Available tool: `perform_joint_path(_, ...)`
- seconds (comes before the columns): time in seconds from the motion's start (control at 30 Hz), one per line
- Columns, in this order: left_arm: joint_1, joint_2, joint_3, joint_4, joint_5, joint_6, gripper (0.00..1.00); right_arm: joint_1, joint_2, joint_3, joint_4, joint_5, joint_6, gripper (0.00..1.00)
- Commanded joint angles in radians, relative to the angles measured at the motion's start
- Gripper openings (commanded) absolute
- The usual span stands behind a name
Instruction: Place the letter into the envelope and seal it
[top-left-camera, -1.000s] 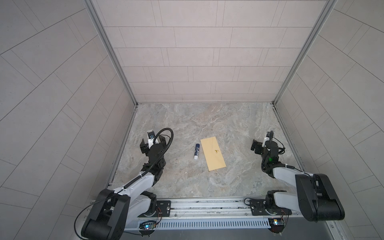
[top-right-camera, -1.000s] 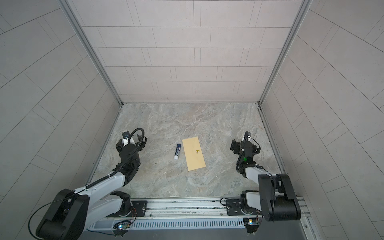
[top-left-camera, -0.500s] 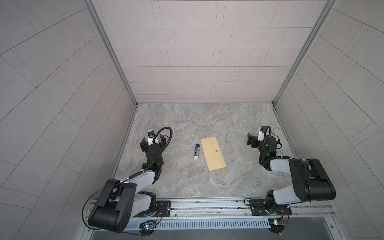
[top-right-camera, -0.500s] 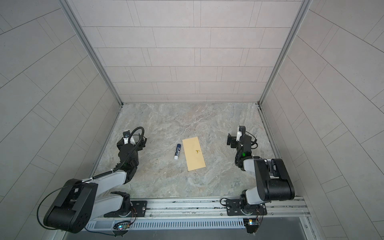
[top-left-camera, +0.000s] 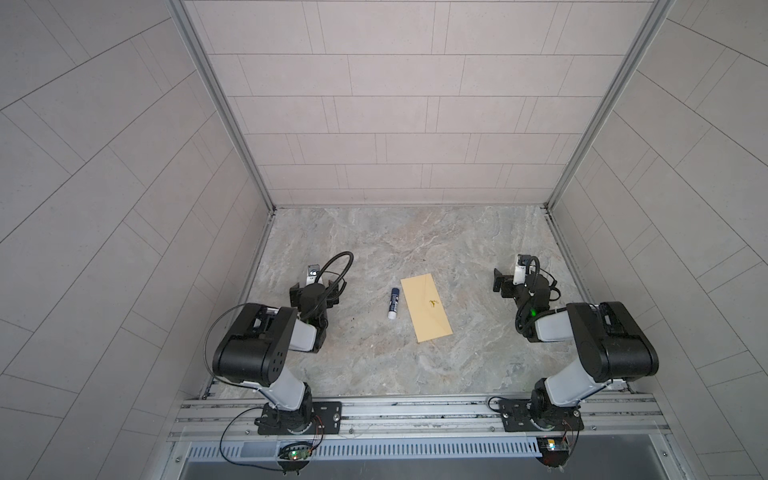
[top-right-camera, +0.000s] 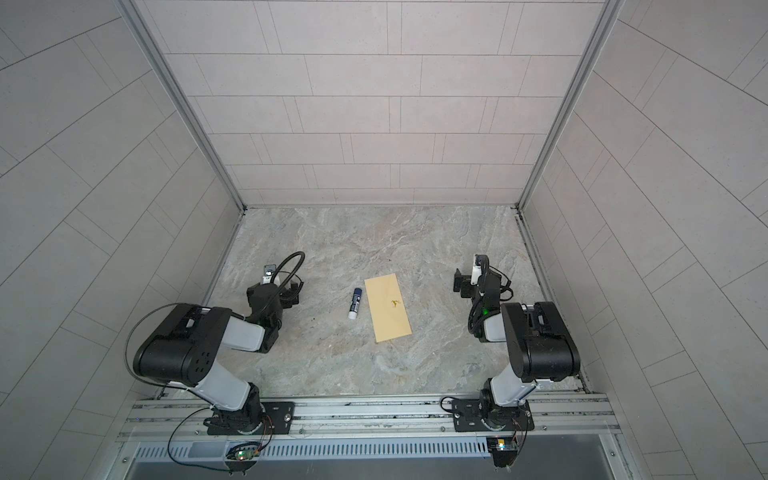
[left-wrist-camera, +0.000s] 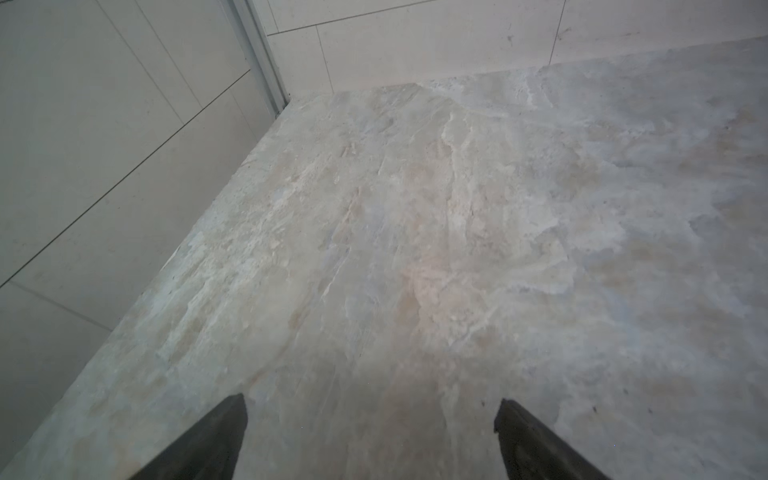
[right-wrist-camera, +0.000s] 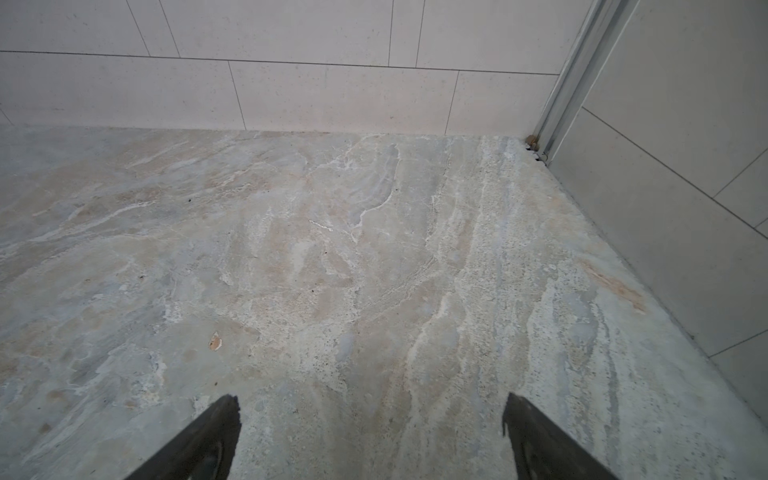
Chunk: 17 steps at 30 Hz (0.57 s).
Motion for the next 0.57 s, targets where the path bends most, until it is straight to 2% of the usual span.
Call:
perform_joint_path(0.0,0.063,-0.022,0.083,-0.110,0.137,-0.058,0.99,0.010,0.004,0.001,0.026,0.037,-0.006,0.99)
perform_joint_path(0.07,0.063,0.009,0.053,0.006,0.128,-0.046,1.00,0.012,0.002,0.007,0.012,0.034,-0.012,0.99)
perform_joint_path(0.13,0.062,-0.016,0.064,-0.056,0.131,-0.045,1.00,0.013,0.002,0.007,0.010,0.033,-0.009,0.99)
perform_joint_path(0.2,0.062,-0.002,0.048,0.001,0.133,-0.040,1.00,0.013,0.002,0.006,0.012,0.033,-0.009,0.99)
perform_joint_path(0.33,0.062,-0.003,0.052,-0.008,0.131,-0.039,1.00,0.013,0.002,0.007,0.010,0.033,-0.010,0.99)
perform_joint_path(0.4,0.062,-0.006,0.053,-0.017,0.133,-0.040,1.00,0.017,0.007,0.023,-0.013,-0.033,-0.039,0.99)
perform_joint_path(0.53,0.062,-0.014,0.032,0.025,0.159,-0.028,1.00,0.028,0.001,0.023,-0.022,-0.023,-0.053,0.99)
